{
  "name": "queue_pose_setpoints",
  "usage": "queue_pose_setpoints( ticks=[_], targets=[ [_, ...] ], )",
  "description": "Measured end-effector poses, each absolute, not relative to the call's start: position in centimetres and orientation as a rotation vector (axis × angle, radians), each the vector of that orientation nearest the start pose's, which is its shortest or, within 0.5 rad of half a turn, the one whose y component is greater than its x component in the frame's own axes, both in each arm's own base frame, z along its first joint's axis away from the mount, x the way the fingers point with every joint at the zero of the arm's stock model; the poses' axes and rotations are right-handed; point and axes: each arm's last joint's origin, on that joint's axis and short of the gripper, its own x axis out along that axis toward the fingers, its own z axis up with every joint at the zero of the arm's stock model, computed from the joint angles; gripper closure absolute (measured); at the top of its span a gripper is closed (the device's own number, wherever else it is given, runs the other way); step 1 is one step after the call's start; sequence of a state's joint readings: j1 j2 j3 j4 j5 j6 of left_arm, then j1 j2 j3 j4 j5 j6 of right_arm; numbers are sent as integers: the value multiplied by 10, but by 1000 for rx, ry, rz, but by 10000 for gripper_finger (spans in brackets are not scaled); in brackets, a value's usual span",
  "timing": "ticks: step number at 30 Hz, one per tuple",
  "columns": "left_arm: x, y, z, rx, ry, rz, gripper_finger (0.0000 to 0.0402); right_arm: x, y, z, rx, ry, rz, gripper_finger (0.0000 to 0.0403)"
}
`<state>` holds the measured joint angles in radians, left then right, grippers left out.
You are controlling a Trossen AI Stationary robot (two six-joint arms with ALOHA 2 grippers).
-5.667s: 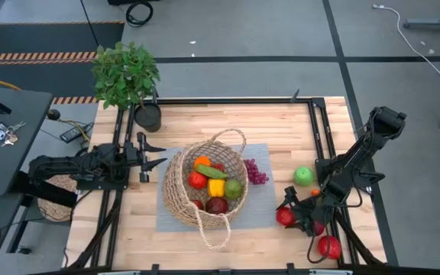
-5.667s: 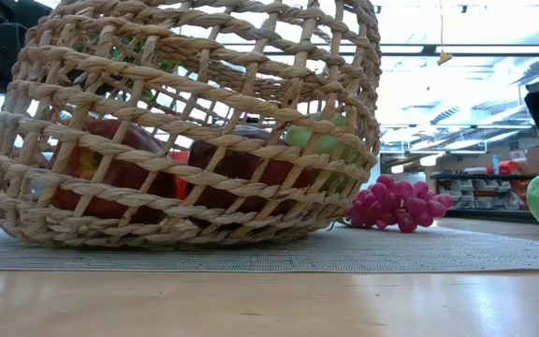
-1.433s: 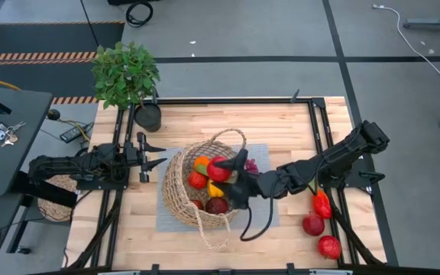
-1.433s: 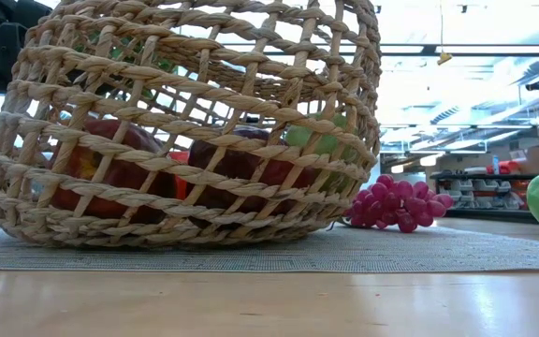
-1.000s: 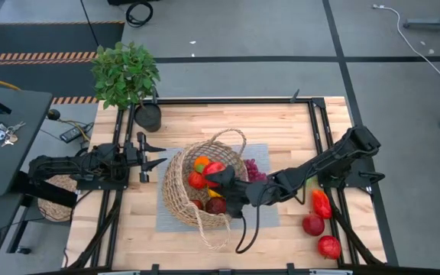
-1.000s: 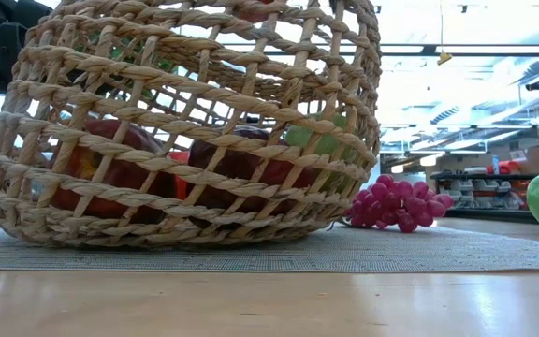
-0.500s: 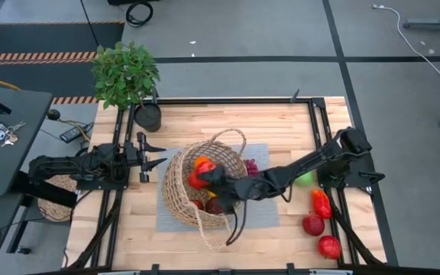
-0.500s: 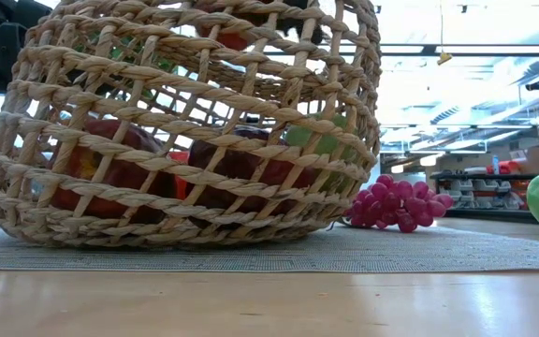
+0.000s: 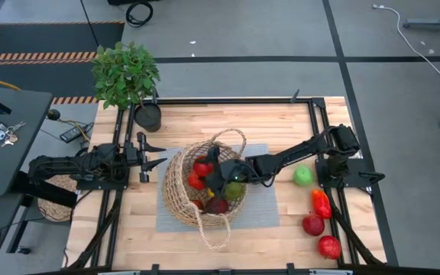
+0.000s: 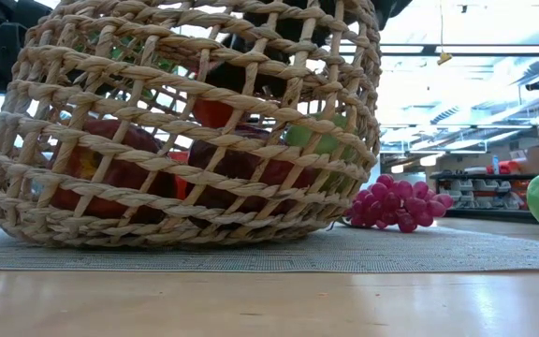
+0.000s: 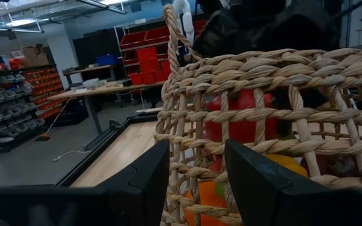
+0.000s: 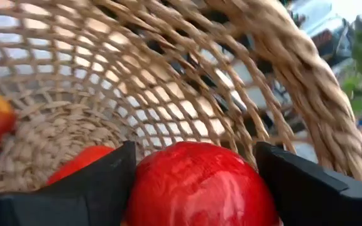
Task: Build produce basket
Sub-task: Put the top red apple in the basket, then put the green apple in the basket
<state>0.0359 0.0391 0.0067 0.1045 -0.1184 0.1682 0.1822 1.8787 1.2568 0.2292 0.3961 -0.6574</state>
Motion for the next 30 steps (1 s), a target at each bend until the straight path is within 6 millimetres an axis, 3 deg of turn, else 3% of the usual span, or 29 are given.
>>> queue_pose_setpoints(
  ticks=[6, 11, 13, 20, 25, 30],
  targets=[
    [99, 7, 173, 165, -60, 160, 241, 417, 54, 225, -723, 450, -92, 13],
    [99, 7, 173, 165, -60, 159, 241, 419, 54, 229, -730, 402, -80, 20],
    [99, 7, 173, 165, -60, 160, 241, 417, 60, 238, -766, 359, -85, 25],
    [99, 7, 173, 165, -60, 160, 241, 388, 82, 300, -782, 172, -125, 27],
    [99, 7, 173, 165, -60, 160, 241, 357, 81, 332, -527, 188, -119, 27],
    [99, 7, 173, 165, -61, 160, 241, 324, 76, 340, -252, 358, -32, 28]
  ],
)
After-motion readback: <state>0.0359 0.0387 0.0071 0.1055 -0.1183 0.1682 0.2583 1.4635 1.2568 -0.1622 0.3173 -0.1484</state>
